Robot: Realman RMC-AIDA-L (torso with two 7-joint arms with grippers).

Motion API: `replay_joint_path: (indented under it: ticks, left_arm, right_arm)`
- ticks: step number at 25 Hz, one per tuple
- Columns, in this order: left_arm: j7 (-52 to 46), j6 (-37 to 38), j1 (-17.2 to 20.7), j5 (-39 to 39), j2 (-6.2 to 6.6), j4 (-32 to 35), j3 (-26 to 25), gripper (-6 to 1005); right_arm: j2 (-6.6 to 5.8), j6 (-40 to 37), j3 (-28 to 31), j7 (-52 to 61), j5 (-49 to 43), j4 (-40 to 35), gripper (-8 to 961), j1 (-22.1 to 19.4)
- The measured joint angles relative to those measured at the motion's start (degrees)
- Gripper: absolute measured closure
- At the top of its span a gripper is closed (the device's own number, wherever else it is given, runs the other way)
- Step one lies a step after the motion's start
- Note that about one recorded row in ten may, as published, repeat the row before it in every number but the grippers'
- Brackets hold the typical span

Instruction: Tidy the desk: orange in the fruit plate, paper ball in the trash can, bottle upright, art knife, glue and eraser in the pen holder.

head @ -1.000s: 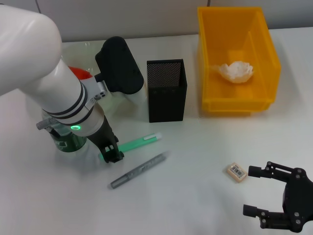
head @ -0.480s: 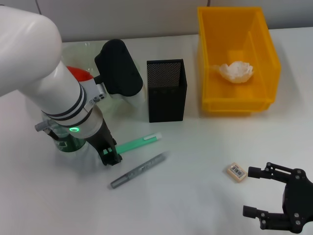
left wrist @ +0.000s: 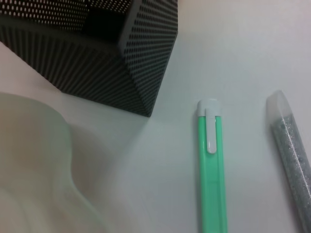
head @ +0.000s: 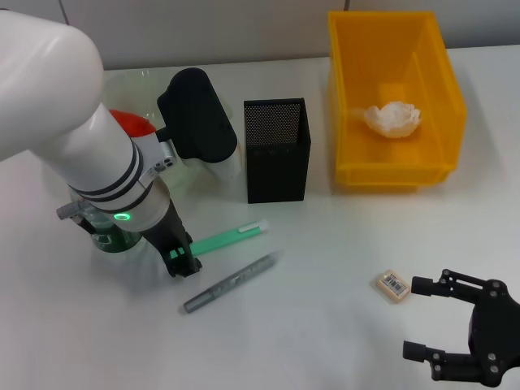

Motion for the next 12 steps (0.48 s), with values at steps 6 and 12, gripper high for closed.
replay_joint_path:
  ticks: [6, 12]
  left_arm:
    - [1.0, 1.1, -0.3, 0.0, 0.00, -0.2, -0.2, 698]
    - [1.3, 1.5, -0.4, -0.1, 0.00, -0.1, -0.3, 757]
  right_arm:
    - [0.00, -0.2, 0.0, 0.0, -0.1, 0.5, 137, 0.4]
    - [0.00, -0.2, 0.0, 0.0, -0.7, 0.6, 137, 0.8]
